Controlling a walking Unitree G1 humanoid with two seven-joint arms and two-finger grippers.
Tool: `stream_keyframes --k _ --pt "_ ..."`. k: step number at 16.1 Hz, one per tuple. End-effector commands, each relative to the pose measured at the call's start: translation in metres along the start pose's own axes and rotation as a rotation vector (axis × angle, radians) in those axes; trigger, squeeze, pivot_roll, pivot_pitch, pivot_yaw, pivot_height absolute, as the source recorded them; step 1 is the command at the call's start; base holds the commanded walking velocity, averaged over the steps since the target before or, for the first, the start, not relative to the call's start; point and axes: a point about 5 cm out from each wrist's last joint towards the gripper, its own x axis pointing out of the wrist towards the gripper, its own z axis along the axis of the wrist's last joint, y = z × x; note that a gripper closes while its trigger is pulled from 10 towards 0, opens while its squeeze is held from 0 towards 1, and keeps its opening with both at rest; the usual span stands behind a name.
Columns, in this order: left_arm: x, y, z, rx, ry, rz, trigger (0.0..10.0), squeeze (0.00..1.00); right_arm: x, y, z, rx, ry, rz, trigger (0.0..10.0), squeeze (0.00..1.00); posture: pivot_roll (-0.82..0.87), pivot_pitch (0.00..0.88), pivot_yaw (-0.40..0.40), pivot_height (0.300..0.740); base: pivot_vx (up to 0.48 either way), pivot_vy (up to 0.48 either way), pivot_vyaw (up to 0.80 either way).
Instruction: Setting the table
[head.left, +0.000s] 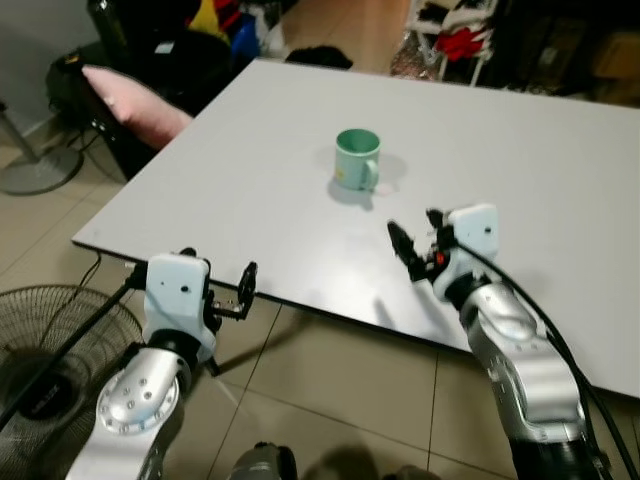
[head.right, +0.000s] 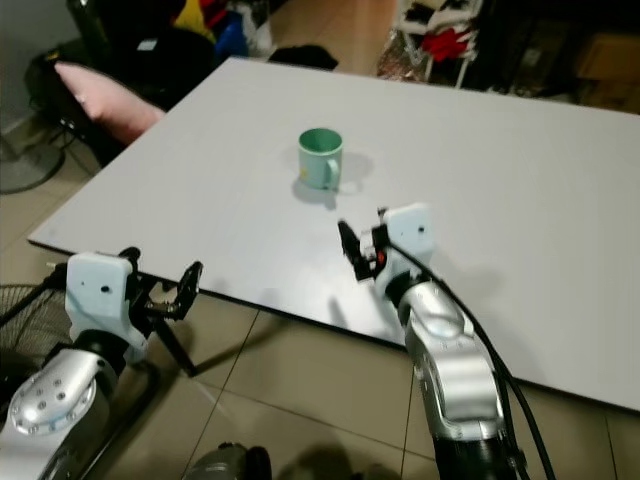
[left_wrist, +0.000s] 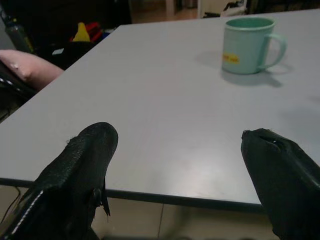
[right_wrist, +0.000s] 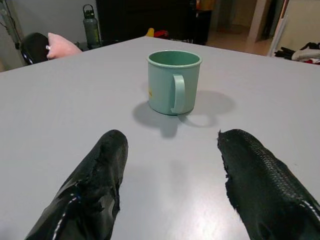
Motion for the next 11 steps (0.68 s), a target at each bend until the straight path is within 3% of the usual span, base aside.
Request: stream_keyframes --k 1,3,7,8,9,11 --pt "-0.004 -0.001 0.004 0.013 -0.020 0.022 10.0 0.00 -0.005 0.005 0.005 -0.008 -0.007 0.012 10.0 0.00 -0.06 0.009 0.065 0.740 0.000 0.000 0.00" --pt "-0.011 0.000 0.001 -0.001 -0.011 0.049 10.0 0.00 -0.014 0.008 0.003 0.046 -0.001 0.022 10.0 0.00 -0.06 0.001 0.061 0.740 0.000 -0.285 0.00" --pt "-0.015 -0.001 -0.002 0.003 -0.006 0.067 10.0 0.00 -0.020 0.010 0.003 0.061 0.008 0.029 10.0 0.00 -0.05 0.000 0.058 0.740 0.000 -0.313 0.00" --pt "-0.015 -0.001 -0.002 0.005 -0.010 0.069 10.0 0.00 -0.021 0.011 0.003 0.064 0.016 0.045 10.0 0.08 -0.05 0.000 0.059 0.740 0.000 0.000 0.00" --pt "-0.014 0.001 -0.002 0.012 -0.008 0.068 10.0 0.00 -0.025 0.010 0.000 0.067 0.027 0.053 10.0 1.00 -0.05 0.000 0.069 0.740 0.000 0.000 0.80" --pt "-0.012 0.002 -0.002 0.026 -0.016 0.069 10.0 0.00 -0.027 0.009 -0.003 0.074 0.032 0.051 10.0 1.00 -0.05 0.000 0.086 0.740 0.000 0.000 0.80"
